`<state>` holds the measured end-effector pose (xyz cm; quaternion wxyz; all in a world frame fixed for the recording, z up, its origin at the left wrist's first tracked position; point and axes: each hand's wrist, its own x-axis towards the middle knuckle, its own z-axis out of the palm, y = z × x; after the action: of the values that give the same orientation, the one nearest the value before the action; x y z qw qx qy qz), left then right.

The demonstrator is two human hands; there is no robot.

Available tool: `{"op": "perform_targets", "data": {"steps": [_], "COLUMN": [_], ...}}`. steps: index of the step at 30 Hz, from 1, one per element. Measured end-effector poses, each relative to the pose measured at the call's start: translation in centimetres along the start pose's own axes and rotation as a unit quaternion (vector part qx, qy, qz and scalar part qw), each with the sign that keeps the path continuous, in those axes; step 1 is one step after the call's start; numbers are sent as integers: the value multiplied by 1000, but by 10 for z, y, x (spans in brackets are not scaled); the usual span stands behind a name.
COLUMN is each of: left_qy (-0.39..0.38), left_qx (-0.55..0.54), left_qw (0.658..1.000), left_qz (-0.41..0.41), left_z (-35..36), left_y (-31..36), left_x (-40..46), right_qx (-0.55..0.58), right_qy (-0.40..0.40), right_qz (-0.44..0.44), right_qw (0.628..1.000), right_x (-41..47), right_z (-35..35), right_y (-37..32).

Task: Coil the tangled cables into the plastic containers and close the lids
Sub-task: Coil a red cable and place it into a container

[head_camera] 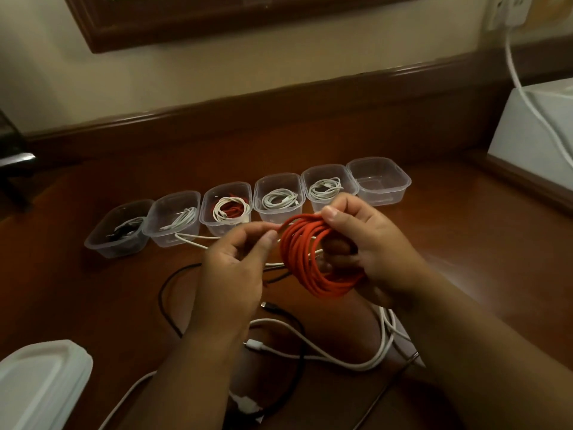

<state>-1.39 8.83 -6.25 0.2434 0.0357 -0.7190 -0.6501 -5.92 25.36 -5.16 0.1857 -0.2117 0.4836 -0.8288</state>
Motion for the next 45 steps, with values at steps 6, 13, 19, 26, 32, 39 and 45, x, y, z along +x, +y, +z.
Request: {"op": "perform_targets", "data": {"steps": [6, 13, 19, 26, 32, 39, 45], "left_qy": [-45, -84, -190, -170, -112, -103, -96], "left_qx": [-94, -142, -273, -171, -24, 148, 169], "left_qw": [993, 978, 928, 964, 992, 984, 981], "left_qz": [-63, -126, -166, -109, -57, -15, -16], "left_z": [13, 10, 7, 15, 19, 20, 14], "left_y": [3, -9, -2, -5, -15, -15, -12], "left_x": [-11, -10, -12, -12, -12, -11, -11], "right_qx": [110, -25, -195, -309, -379, -551, -585], "right_qy": [24, 97, 102, 130, 142, 130, 142], "right_qz": [-13, -76, -130, -165, -207, -326, -341], "right_qw": [994, 992, 967, 928, 891, 757, 722], "right_x": [-1, 3, 5, 3, -2, 2, 5], "right_z": [8, 8, 6, 8, 12, 8, 4], "right_y": [0, 9, 18, 24, 30, 41, 41]}}
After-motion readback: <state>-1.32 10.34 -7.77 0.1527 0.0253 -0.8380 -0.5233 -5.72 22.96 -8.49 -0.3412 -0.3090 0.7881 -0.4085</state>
